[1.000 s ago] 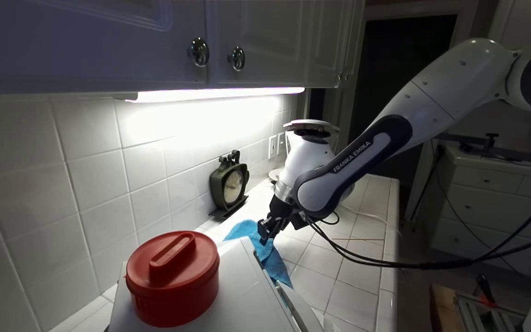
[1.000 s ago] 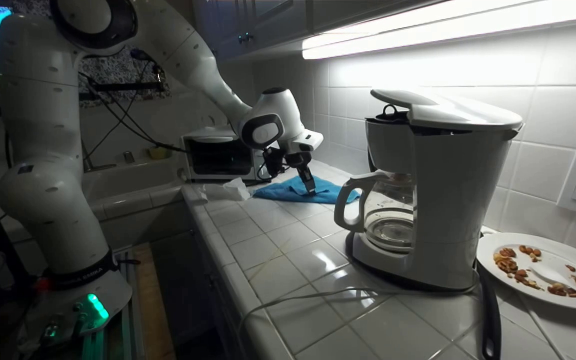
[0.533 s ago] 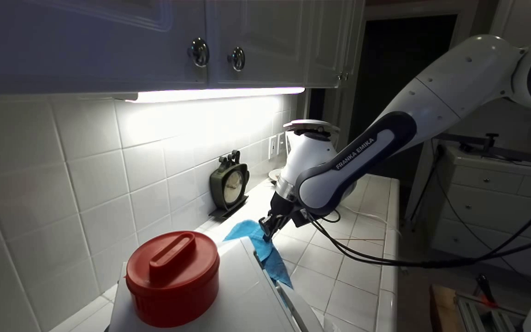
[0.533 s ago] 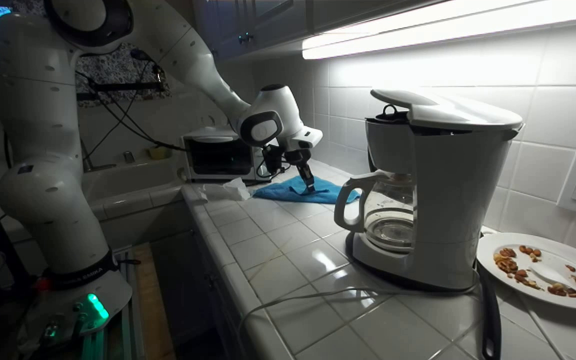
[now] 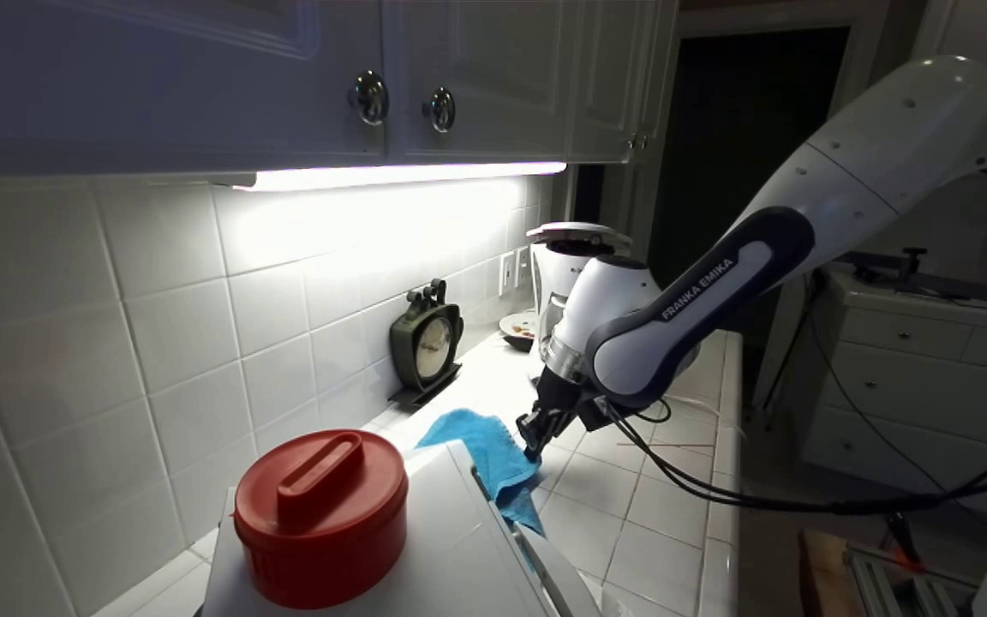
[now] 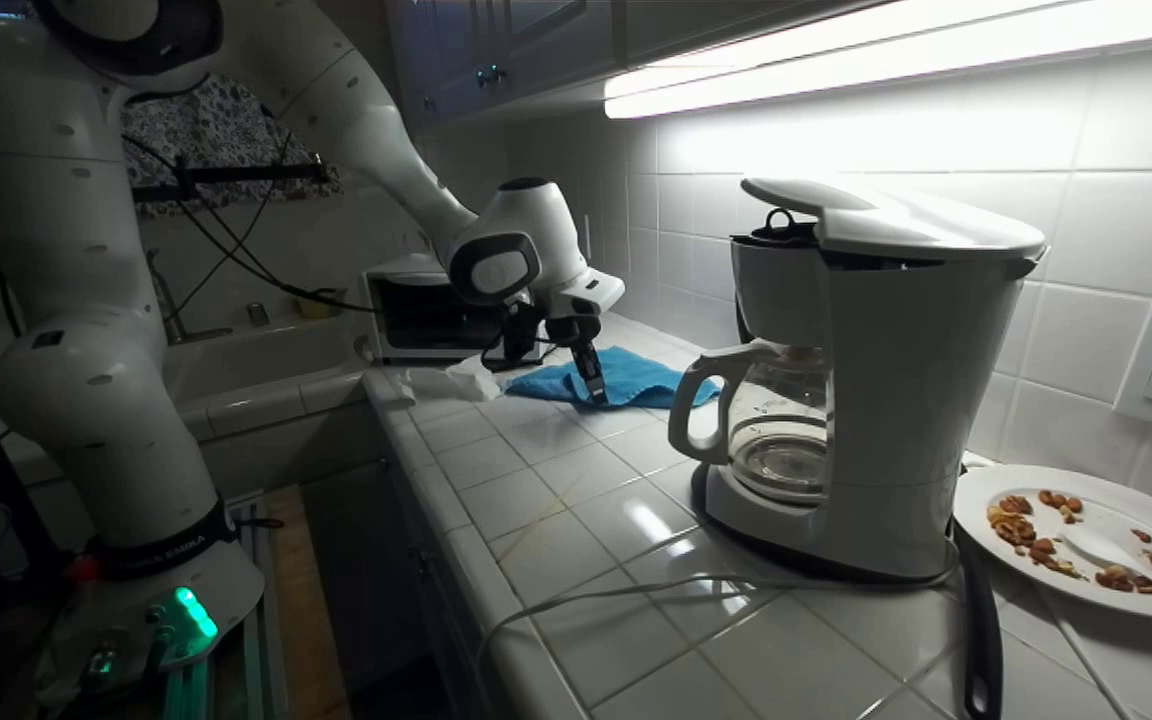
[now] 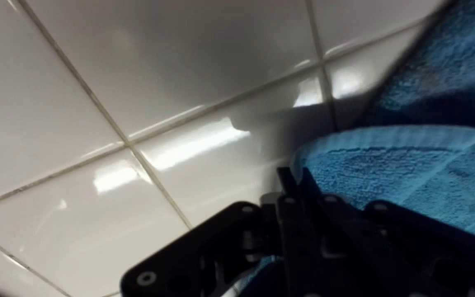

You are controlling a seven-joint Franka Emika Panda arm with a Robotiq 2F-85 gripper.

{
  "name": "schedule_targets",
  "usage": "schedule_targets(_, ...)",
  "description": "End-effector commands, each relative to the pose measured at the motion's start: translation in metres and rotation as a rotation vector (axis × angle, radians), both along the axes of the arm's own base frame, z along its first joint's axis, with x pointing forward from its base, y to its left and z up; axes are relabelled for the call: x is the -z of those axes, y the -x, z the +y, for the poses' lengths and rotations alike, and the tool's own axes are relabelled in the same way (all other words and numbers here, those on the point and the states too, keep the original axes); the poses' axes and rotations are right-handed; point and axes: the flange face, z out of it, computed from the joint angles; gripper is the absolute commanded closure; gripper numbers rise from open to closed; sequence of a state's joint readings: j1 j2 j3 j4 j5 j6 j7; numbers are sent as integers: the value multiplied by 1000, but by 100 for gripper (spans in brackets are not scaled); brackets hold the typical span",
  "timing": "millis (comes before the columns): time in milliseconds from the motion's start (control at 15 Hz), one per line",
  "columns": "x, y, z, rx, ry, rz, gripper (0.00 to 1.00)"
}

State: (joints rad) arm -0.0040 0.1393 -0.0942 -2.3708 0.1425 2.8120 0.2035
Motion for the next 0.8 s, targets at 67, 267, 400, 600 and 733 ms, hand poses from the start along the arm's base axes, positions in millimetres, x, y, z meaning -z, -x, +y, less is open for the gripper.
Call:
schedule_targets(67, -14, 49, -20, 69, 27, -17, 96)
schedule_targets(267, -15, 83, -38, 134, 64, 8, 96)
schedule_targets(400, -13, 106, -44, 172, 79, 19, 97)
schedule_targets(600, -4, 127, -48, 191, 86, 28, 97)
schedule_targets(733, 3, 135, -51, 203, 87, 51, 97)
